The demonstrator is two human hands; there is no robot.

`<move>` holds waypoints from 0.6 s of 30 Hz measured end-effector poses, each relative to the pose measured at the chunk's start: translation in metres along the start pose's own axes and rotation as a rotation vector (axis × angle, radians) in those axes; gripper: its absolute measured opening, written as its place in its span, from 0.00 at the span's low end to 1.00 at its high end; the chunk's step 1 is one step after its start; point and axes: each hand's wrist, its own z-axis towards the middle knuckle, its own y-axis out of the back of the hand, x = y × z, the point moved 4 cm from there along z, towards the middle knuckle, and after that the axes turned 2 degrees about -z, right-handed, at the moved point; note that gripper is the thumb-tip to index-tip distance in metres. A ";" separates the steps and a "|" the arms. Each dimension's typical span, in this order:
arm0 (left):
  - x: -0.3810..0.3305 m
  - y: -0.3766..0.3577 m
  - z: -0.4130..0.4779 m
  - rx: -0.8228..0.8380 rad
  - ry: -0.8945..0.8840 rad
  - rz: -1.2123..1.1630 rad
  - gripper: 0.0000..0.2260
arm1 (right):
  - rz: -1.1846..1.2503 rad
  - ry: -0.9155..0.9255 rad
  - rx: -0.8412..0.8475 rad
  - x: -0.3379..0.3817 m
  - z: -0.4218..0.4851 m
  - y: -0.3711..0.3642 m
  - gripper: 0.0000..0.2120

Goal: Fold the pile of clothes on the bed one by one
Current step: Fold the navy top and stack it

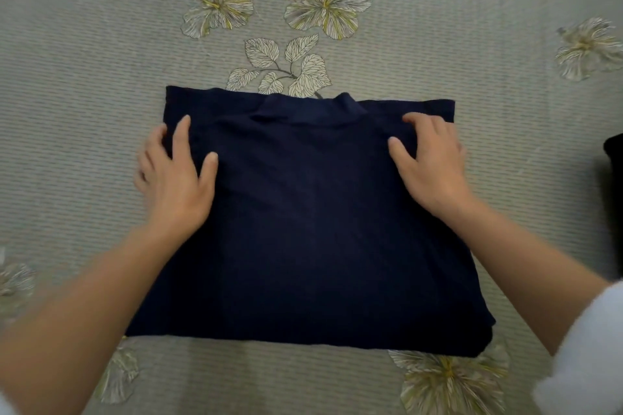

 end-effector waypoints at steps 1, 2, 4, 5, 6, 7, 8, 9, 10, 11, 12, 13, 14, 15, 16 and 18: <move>0.006 -0.002 -0.015 -0.011 0.005 -0.010 0.27 | 0.023 -0.010 -0.039 -0.006 -0.012 0.004 0.19; 0.014 -0.004 -0.029 -0.019 0.031 -0.023 0.26 | 0.043 -0.043 -0.065 -0.013 -0.025 0.006 0.19; 0.028 -0.009 -0.060 -0.033 0.110 -0.029 0.25 | 0.059 -0.164 -0.087 -0.032 -0.054 0.011 0.19; 0.033 -0.010 -0.073 -0.048 0.144 -0.023 0.25 | 0.064 -0.237 -0.092 -0.043 -0.068 0.013 0.21; 0.037 -0.010 -0.083 -0.071 0.174 -0.013 0.25 | 0.079 -0.302 -0.094 -0.052 -0.080 0.015 0.22; 0.041 -0.009 -0.091 -0.099 0.212 -0.001 0.24 | 0.103 -0.356 -0.084 -0.059 -0.091 0.015 0.23; 0.045 -0.008 -0.098 -0.125 0.265 0.011 0.24 | 0.126 -0.399 -0.062 -0.064 -0.101 0.014 0.24; 0.050 -0.006 -0.104 -0.145 0.330 0.023 0.23 | 0.133 -0.427 -0.033 -0.067 -0.111 0.011 0.25; 0.054 -0.005 -0.110 -0.153 0.403 0.037 0.23 | 0.123 -0.447 -0.003 -0.067 -0.119 0.008 0.26; 0.058 -0.004 -0.117 -0.148 0.471 0.055 0.23 | 0.106 -0.459 0.024 -0.066 -0.128 0.004 0.26; 0.061 -0.003 -0.123 -0.134 0.522 0.072 0.23 | 0.084 -0.464 0.047 -0.064 -0.134 0.000 0.26; 0.063 -0.003 -0.128 -0.115 0.538 0.075 0.23 | 0.060 -0.456 0.068 -0.062 -0.140 -0.003 0.26; 0.064 -0.002 -0.130 -0.094 0.514 0.058 0.22 | 0.035 -0.440 0.086 -0.060 -0.142 -0.005 0.25; 0.065 -0.001 -0.131 -0.076 0.462 0.027 0.21 | 0.017 -0.423 0.097 -0.061 -0.143 -0.005 0.24; 0.068 0.002 -0.129 -0.070 0.406 -0.001 0.20 | 0.007 -0.410 0.102 -0.062 -0.142 -0.004 0.23; 0.076 0.011 -0.123 -0.087 0.327 -0.018 0.18 | -0.018 -0.379 0.097 -0.067 -0.141 0.000 0.21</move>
